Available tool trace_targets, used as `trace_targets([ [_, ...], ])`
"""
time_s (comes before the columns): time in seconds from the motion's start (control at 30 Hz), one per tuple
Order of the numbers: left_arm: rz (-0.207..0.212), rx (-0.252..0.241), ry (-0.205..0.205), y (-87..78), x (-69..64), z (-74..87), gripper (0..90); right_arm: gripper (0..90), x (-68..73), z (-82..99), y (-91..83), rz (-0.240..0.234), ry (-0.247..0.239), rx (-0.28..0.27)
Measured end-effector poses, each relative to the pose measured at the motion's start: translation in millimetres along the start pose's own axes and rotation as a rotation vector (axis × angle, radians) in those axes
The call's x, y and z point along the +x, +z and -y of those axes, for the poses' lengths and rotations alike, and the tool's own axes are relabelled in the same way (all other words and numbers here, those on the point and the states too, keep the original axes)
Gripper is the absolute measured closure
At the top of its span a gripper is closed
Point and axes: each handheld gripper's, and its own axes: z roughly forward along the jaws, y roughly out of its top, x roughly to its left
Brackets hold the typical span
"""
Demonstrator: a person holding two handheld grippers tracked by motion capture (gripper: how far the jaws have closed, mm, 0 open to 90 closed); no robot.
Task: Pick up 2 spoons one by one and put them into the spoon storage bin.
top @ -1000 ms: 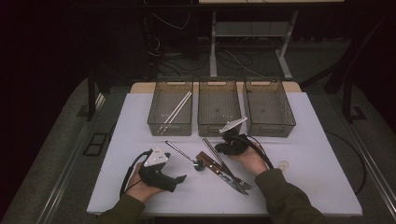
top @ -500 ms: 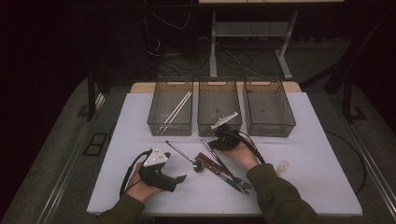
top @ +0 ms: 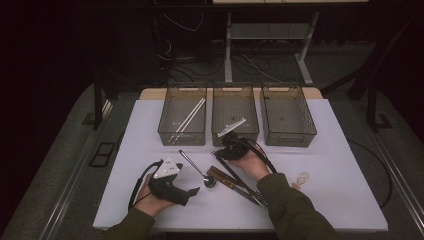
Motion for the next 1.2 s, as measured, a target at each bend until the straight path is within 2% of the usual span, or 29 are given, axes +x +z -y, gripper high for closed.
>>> trace_targets([
  [0.13,0.0,-0.001,0.001,-0.3,0.0,0.0,0.0,89.6,0.4,0.5,-1.1,0.001,0.007,-0.005],
  [0.3,0.0,0.002,0.001,0.2,0.1,0.2,0.0,82.9,-0.6,6.9,-16.6,-0.003,0.013,-0.032],
  [0.53,-0.004,0.003,0.001,0.9,-0.7,0.2,0.0,79.3,5.6,28.8,-34.8,-0.021,0.008,-0.034],
  [0.73,-0.005,0.005,0.003,1.1,-0.5,0.3,0.0,77.1,13.6,47.6,-42.0,-0.023,0.0,-0.013],
  [0.97,-0.006,0.006,0.002,1.1,-0.5,0.3,0.0,84.5,11.2,57.0,-44.2,0.007,0.002,-0.026],
  [1.1,-0.006,0.007,0.001,1.3,-0.3,0.4,0.0,89.7,9.8,59.2,-40.8,0.019,0.0,-0.001],
  [1.2,-0.006,0.006,0.001,1.3,-0.4,0.4,0.0,90.0,9.2,58.7,-38.5,0.018,0.0,-0.001],
])
